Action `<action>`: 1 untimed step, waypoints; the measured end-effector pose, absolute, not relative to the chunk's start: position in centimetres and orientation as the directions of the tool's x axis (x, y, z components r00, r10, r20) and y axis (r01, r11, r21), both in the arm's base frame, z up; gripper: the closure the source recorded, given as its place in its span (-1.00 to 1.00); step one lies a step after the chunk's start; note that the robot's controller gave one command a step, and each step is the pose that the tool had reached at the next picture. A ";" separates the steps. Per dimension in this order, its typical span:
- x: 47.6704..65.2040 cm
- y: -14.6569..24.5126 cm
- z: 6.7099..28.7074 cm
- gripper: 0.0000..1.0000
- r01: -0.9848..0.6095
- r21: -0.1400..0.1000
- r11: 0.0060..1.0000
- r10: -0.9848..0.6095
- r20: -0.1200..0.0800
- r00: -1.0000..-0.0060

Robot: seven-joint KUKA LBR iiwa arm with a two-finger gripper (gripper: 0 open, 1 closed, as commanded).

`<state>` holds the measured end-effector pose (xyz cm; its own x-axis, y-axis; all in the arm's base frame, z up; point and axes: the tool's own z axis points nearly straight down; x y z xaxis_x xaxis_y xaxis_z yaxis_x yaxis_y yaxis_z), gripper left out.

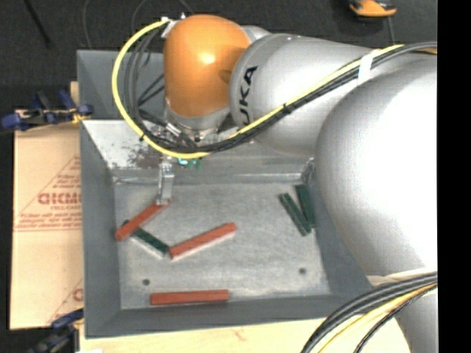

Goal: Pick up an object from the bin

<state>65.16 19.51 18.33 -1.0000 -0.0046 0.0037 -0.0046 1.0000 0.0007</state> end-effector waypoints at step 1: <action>64.4 17.7 6.8 -1.00 -0.183 -0.001 0.983 -0.183 0.002 -0.983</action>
Offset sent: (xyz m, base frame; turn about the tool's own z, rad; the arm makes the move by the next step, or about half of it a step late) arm -0.0074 -0.0163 -0.1123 -0.1808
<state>64.38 17.66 6.80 -0.9831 -0.1833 0.0022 -0.1833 0.9831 -0.0013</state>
